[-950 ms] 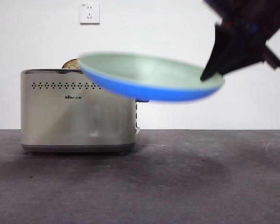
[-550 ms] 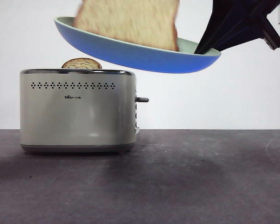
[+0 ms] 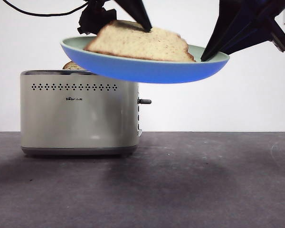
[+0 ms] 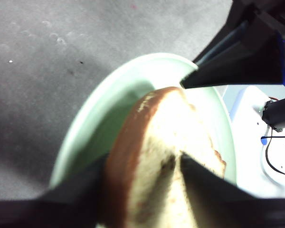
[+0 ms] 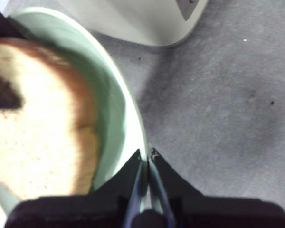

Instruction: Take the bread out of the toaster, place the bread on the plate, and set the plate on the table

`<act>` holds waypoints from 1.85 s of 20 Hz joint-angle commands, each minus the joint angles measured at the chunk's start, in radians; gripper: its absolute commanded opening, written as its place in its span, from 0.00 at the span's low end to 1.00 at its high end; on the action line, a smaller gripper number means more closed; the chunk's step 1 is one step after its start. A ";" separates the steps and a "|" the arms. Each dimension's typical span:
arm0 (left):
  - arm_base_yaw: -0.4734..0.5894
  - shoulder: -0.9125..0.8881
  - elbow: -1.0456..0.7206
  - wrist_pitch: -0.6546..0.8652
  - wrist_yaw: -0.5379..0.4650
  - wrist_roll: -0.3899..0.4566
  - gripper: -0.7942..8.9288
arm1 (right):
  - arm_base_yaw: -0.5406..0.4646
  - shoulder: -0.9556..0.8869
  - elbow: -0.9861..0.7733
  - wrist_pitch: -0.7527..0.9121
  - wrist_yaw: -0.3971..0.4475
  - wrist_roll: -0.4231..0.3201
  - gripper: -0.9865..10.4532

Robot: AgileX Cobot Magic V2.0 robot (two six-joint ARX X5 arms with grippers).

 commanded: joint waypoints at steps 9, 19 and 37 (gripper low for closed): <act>-0.020 -0.014 0.006 0.018 -0.007 -0.002 0.60 | 0.001 0.000 -0.003 -0.078 -0.017 0.003 0.07; 0.015 -0.170 0.154 -0.072 -0.007 -0.002 0.50 | -0.096 0.000 -0.003 -0.075 0.019 0.005 0.07; -0.077 -0.309 0.154 -0.043 -0.347 0.062 0.07 | -0.376 0.380 -0.002 0.211 0.038 0.025 0.07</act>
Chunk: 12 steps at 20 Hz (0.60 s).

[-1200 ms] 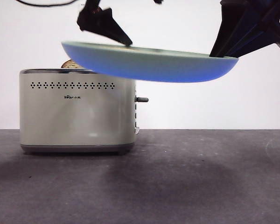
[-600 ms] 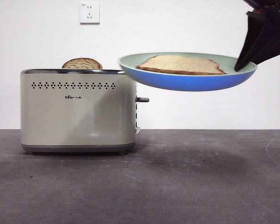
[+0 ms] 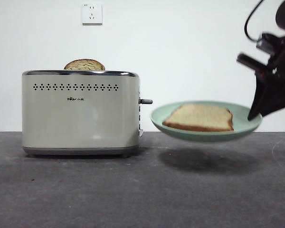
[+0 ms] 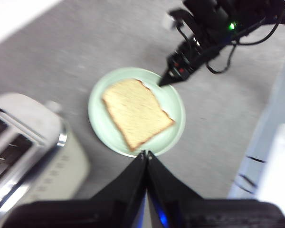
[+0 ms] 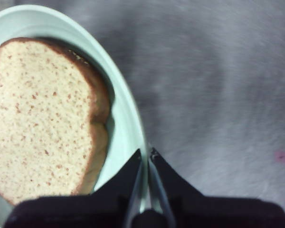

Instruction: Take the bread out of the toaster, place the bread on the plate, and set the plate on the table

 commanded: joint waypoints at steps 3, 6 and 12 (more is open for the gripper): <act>-0.069 -0.001 -0.001 0.075 -0.142 0.005 0.07 | -0.006 0.109 -0.002 0.065 -0.012 0.014 0.07; -0.133 -0.001 -0.002 0.112 -0.264 -0.004 0.07 | -0.006 0.139 0.003 0.112 -0.011 0.019 0.07; -0.178 -0.001 -0.002 0.123 -0.361 -0.072 0.07 | -0.011 0.183 0.035 0.134 0.016 0.020 0.07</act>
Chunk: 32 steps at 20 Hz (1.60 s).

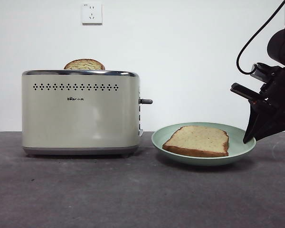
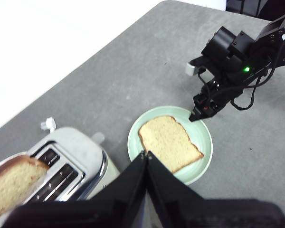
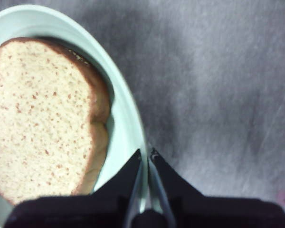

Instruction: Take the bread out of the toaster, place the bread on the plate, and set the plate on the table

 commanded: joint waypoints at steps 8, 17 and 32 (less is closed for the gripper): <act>-0.002 -0.001 -0.002 -0.074 -0.043 -0.061 0.07 | -0.001 0.085 0.006 0.029 0.011 0.002 0.07; -0.002 -0.001 -0.002 -0.120 -0.041 -0.067 0.07 | -0.001 0.093 0.006 0.049 0.018 0.002 0.48; -0.002 -0.001 -0.002 -0.159 -0.037 -0.065 0.07 | 0.044 -0.442 0.006 -0.375 -0.053 -0.151 0.61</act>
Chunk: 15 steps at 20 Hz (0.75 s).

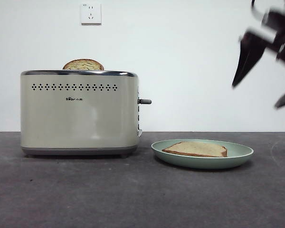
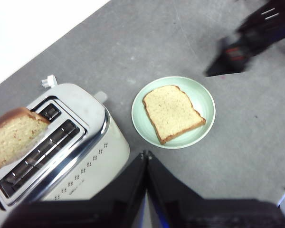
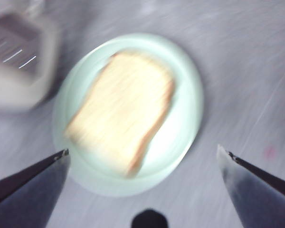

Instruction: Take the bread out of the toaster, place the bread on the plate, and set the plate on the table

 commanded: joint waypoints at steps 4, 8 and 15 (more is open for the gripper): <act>-0.002 -0.001 -0.002 -0.031 0.003 -0.009 0.07 | 0.131 -0.296 -0.001 -0.298 -0.019 -0.079 0.54; -0.002 -0.001 -0.002 -0.055 0.003 -0.009 0.07 | 0.237 -0.446 -0.001 -0.473 -0.014 -0.080 0.48; -0.002 -0.001 -0.002 -0.058 0.003 -0.009 0.07 | 0.288 -0.547 -0.001 -0.541 -0.018 -0.120 0.08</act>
